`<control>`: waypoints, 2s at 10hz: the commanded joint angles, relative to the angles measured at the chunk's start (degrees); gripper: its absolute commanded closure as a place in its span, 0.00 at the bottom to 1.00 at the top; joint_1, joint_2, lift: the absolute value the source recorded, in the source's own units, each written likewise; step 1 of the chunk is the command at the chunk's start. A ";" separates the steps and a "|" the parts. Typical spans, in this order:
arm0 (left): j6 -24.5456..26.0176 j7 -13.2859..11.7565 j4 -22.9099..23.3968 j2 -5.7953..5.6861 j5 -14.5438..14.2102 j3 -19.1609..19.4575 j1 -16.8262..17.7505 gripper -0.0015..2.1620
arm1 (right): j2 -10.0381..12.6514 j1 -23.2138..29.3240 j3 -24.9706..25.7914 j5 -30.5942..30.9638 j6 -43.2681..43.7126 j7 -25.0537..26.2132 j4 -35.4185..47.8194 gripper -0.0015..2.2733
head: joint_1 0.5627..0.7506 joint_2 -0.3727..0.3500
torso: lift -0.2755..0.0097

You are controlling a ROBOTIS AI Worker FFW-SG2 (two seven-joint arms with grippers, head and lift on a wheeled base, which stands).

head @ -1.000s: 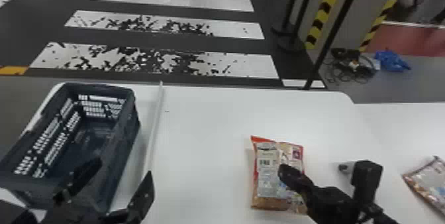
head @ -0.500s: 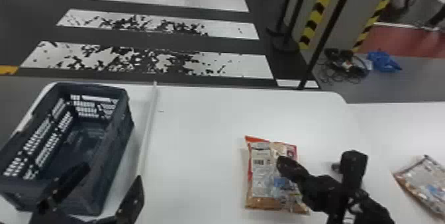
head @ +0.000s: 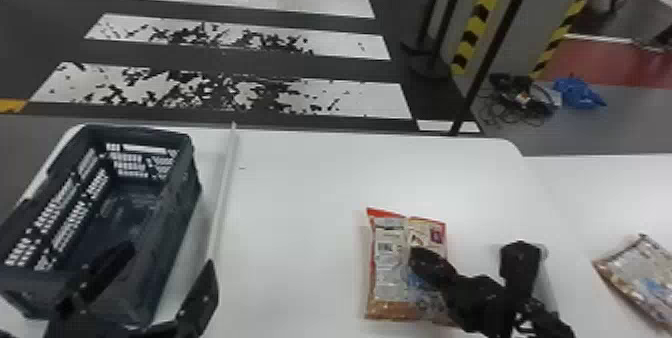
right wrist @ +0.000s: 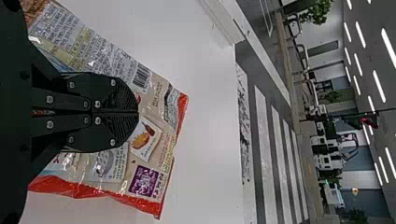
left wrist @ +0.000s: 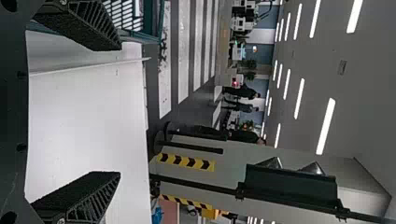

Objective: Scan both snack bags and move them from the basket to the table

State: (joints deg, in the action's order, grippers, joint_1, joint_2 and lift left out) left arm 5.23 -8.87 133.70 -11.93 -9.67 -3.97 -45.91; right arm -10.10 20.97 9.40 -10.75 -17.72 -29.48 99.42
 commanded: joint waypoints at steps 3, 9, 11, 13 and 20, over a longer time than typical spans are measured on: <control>0.00 0.00 -0.46 -0.02 0.01 0.19 0.11 0.02 | -2.73 0.04 -0.61 0.90 7.57 -1.46 -4.85 0.99 | 0.70 0.29 | 0.62; 0.00 -0.71 -0.72 -0.02 -0.26 0.19 0.47 0.02 | -4.49 1.18 -1.66 1.26 8.97 -2.51 -4.77 0.99 | 0.70 0.25 | 0.62; -0.17 -0.79 -0.72 0.07 -0.26 0.01 0.47 0.02 | -4.49 1.36 -3.42 2.31 8.80 -2.60 -4.15 0.99 | 0.70 0.28 | 0.62; -0.17 -0.79 -0.63 0.07 -0.26 -0.08 0.47 0.02 | -4.49 1.71 -3.77 2.49 8.80 -2.60 -3.62 0.99 | 0.70 0.30 | 0.62; -0.35 -0.97 -0.72 0.07 -0.35 -1.13 2.05 0.02 | -3.87 8.83 9.50 -7.53 1.06 -2.95 13.60 0.00 | 0.70 0.22 | 0.62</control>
State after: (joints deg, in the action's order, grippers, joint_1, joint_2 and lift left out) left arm 4.88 -9.85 132.97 -11.81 -10.02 -5.03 -43.93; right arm -14.06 30.05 17.82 -18.18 -16.49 -32.45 113.11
